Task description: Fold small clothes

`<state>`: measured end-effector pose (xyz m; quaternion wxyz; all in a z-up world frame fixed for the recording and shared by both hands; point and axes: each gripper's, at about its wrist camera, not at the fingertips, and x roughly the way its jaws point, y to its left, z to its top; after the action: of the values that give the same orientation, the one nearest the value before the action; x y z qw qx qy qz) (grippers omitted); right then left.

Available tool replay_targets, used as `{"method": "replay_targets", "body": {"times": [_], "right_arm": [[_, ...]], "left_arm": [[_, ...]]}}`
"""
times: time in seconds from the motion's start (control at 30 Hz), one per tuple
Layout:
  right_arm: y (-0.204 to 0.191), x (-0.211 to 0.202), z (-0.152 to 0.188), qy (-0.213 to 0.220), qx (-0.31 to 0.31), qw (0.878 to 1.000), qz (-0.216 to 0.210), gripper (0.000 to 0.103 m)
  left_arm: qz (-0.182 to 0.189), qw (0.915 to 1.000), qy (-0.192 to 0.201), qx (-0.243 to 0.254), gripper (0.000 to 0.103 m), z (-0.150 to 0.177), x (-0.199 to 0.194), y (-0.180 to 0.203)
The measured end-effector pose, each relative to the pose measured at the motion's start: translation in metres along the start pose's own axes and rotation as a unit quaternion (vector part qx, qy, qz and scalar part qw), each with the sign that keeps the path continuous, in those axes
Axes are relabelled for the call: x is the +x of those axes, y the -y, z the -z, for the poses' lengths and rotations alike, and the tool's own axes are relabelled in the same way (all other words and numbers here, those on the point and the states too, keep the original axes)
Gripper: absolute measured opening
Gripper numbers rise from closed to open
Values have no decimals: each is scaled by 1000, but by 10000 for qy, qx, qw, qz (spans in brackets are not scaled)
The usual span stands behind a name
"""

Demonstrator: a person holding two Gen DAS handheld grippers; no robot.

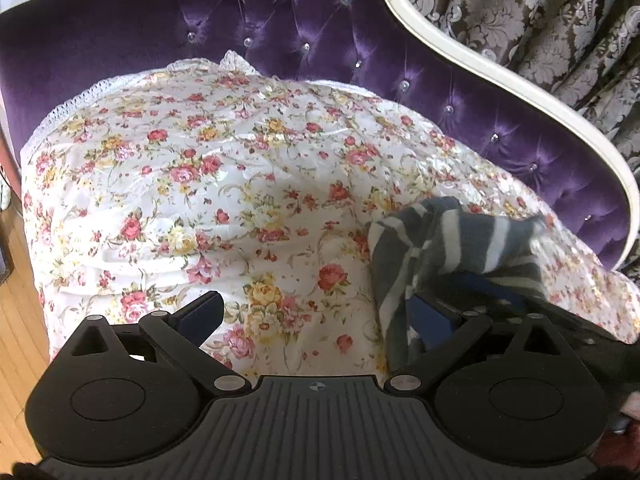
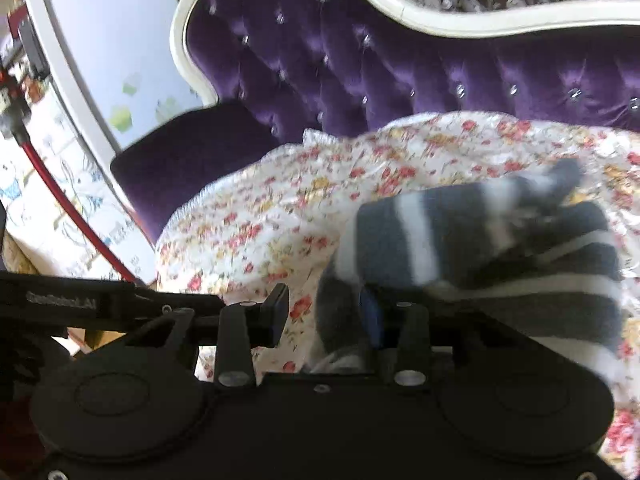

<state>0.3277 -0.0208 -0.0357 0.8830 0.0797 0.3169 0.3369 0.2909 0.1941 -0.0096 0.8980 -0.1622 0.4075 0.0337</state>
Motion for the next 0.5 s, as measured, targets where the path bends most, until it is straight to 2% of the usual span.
{"method": "replay_targets", "body": {"times": [0.1, 0.27, 0.37, 0.5], "right_arm": [[11, -20, -7, 240, 122, 9996, 24, 52], [30, -40, -7, 410, 164, 9984, 365, 54], [27, -42, 5, 361, -116, 9979, 534, 54], [10, -35, 36, 112, -689, 9971, 313, 53]], "left_arm": [[37, 10000, 89, 25, 100, 0, -3, 3], [271, 9992, 205, 226, 100, 3, -5, 17], [333, 9982, 186, 458, 100, 7, -3, 29], [337, 9968, 129, 710, 100, 14, 3, 40]]}}
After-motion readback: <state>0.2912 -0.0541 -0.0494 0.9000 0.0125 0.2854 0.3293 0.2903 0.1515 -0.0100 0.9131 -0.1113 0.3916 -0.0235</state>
